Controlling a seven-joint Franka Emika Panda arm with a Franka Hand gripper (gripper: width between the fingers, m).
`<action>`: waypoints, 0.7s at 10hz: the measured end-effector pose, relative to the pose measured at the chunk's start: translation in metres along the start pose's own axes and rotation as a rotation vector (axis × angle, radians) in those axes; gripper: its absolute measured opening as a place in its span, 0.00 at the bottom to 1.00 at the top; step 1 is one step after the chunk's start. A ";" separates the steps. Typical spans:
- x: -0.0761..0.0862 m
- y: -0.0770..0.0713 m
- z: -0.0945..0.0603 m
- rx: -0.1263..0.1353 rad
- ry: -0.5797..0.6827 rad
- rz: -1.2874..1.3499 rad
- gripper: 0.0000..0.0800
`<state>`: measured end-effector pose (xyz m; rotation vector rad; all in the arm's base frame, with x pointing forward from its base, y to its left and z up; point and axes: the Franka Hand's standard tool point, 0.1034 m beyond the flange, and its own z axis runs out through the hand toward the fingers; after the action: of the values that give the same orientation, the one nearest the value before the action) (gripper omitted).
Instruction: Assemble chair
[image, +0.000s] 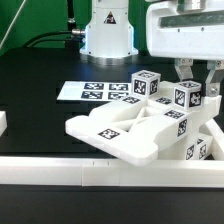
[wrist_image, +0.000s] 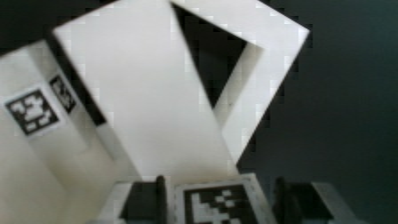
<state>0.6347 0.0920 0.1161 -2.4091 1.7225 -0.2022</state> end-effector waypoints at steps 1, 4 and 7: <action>0.000 -0.002 0.001 -0.002 -0.008 0.114 0.36; 0.000 -0.009 0.003 -0.016 -0.021 0.353 0.36; -0.001 -0.009 0.004 -0.017 -0.022 0.400 0.67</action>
Offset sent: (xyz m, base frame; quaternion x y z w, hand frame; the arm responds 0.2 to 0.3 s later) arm 0.0032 0.0052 -0.0156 -0.0338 -0.0174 0.2312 0.9722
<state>0.6436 0.0959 0.1144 -2.0098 2.1518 -0.1052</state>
